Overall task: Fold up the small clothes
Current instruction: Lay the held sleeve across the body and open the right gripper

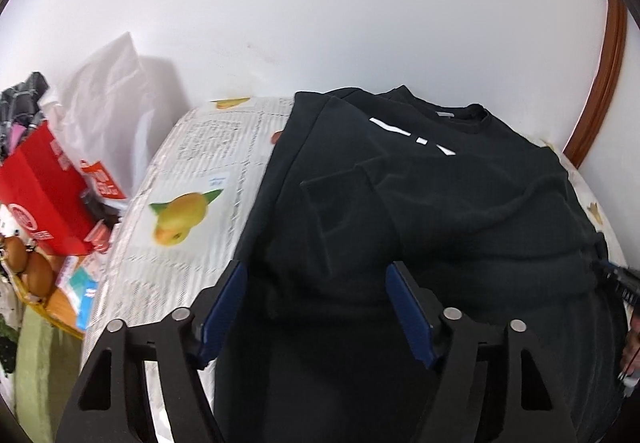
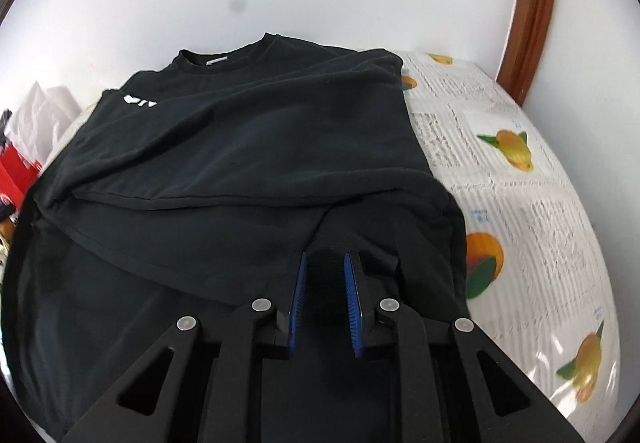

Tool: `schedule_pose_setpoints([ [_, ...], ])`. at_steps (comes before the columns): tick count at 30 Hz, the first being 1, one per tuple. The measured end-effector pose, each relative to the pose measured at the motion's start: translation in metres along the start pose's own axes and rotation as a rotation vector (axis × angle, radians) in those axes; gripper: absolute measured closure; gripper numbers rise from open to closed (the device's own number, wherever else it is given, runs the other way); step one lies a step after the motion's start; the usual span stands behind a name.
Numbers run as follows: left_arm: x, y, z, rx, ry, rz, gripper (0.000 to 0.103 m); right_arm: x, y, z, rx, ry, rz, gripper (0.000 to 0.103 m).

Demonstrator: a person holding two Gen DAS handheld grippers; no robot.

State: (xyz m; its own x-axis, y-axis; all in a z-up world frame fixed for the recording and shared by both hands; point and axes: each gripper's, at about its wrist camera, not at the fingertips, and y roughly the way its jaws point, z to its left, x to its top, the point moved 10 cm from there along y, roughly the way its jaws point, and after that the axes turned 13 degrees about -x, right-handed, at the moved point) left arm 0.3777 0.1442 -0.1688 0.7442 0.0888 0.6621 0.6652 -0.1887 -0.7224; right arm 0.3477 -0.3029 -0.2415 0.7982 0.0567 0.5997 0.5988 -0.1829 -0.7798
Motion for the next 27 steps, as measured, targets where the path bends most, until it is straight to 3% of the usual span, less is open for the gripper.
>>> schedule_pose_setpoints([
  [5, 0.011, 0.040, -0.002, -0.027, 0.000, 0.046, 0.050, 0.001, 0.009, 0.003, 0.017, 0.006, -0.005, 0.084],
  [13, 0.013, 0.078, 0.006, -0.049, -0.052, 0.064, 0.053, -0.001, 0.010, 0.005, 0.011, -0.001, -0.024, 0.084],
  [16, 0.016, 0.081, 0.004, -0.059, -0.074, 0.061, 0.074, -0.001, 0.010, 0.006, 0.007, -0.007, -0.038, 0.084],
  [18, 0.019, 0.081, 0.005, -0.002, -0.051, 0.054, 0.096, -0.001, 0.010, 0.005, 0.015, 0.003, -0.037, 0.084],
  [20, 0.024, 0.075, 0.002, 0.015, -0.011, 0.038, 0.097, -0.001, 0.010, 0.005, 0.014, 0.004, -0.038, 0.084],
  [23, 0.037, 0.049, 0.005, -0.024, -0.025, -0.048, 0.097, -0.002, 0.010, 0.006, 0.007, -0.001, -0.040, 0.084],
  [27, 0.037, 0.041, 0.023, -0.018, -0.064, -0.047, 0.097, -0.002, 0.010, 0.005, 0.013, 0.005, -0.030, 0.084],
])
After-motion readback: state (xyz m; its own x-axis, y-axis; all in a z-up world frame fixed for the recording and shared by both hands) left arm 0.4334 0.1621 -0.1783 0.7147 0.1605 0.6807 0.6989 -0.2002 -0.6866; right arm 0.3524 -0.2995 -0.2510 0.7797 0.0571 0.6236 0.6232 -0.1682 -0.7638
